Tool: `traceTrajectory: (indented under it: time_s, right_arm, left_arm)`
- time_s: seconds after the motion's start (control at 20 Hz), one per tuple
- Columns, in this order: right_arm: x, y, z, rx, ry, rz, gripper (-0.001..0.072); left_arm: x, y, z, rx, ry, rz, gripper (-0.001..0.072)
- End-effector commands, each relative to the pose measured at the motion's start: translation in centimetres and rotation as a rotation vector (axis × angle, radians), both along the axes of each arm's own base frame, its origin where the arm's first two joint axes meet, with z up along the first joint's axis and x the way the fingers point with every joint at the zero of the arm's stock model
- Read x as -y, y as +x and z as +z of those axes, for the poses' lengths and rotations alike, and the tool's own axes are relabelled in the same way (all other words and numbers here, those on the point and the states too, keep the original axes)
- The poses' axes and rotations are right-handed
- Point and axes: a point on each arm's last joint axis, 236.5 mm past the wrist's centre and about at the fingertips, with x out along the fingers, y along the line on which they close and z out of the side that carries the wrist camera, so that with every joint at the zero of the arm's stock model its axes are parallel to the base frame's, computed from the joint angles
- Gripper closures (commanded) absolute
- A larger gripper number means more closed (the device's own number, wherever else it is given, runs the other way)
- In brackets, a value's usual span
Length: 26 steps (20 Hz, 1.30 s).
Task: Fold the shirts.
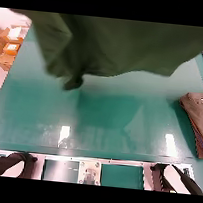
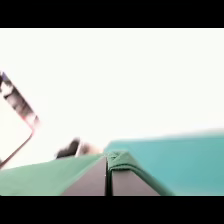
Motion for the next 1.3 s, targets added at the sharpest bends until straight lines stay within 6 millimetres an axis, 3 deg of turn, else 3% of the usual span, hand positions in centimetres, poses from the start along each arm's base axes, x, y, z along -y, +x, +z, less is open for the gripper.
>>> traceTrajectory:
  time_s: [0.0, 0.1, 0.25, 0.35, 0.45, 0.6, 0.75, 0.8, 0.95, 1.1, 1.25]
  right_arm:
    - [-2.9, -5.9, 8.5, 0.266, -0.069, -0.048, 0.0701]
    - [-3.0, -6.3, 8.6, 0.274, -0.086, -0.064, 0.07]
    - [-2.0, -5.1, 6.7, 0.202, -0.123, -0.11, 0.07]
    - [-0.9, -3.4, 4.0, 0.115, -0.124, -0.113, 0.07]
    - [0.8, -0.7, 0.4, 0.008, -0.068, -0.109, 0.07]
    - [4.3, 4.1, -7.8, -0.169, 0.011, -0.12, 0.07]
    - [7.8, 9.3, -19.4, -0.372, 0.127, -0.156, 0.07]
    - [8.4, 10.7, -23.4, -0.436, 0.15, -0.165, 0.07]
    - [8.8, 14.9, -34.8, -0.61, 0.176, -0.19, 0.07]
    - [8.0, 18.7, -42.7, -0.737, 0.188, -0.197, 0.07]
    - [7.6, 21.6, -47.5, -0.811, 0.192, -0.192, 0.07]
  left_arm:
    - [-1.3, -4.9, 6.0, 0.21, -0.035, 0.053, 0.0684]
    - [-1.4, -6.0, 6.7, 0.256, -0.017, 0.054, 0.0684]
    - [-1.7, -5.3, 5.8, 0.234, 0.019, 0.074, 0.0684]
    - [-1.9, -2.6, 3.3, 0.153, 0.036, 0.089, 0.0684]
    - [-2.1, 1.5, -0.5, 0.05, 0.051, 0.105, 0.0684]
    - [-2.2, 8.9, -7.5, -0.099, 0.062, 0.125, 0.0684]
    - [-1.4, 17.2, -15.4, -0.258, 0.085, 0.104, 0.0684]
    - [-0.7, 19.8, -18.1, -0.309, 0.073, 0.078, 0.0683]
    - [1.3, 27.0, -28.8, -0.495, 0.023, 0.007, 0.0684]
    - [3.1, 31.0, -38.0, -0.643, -0.068, -0.042, 0.0683]
    - [4.0, 32.5, -42.7, -0.719, -0.141, -0.066, 0.0684]
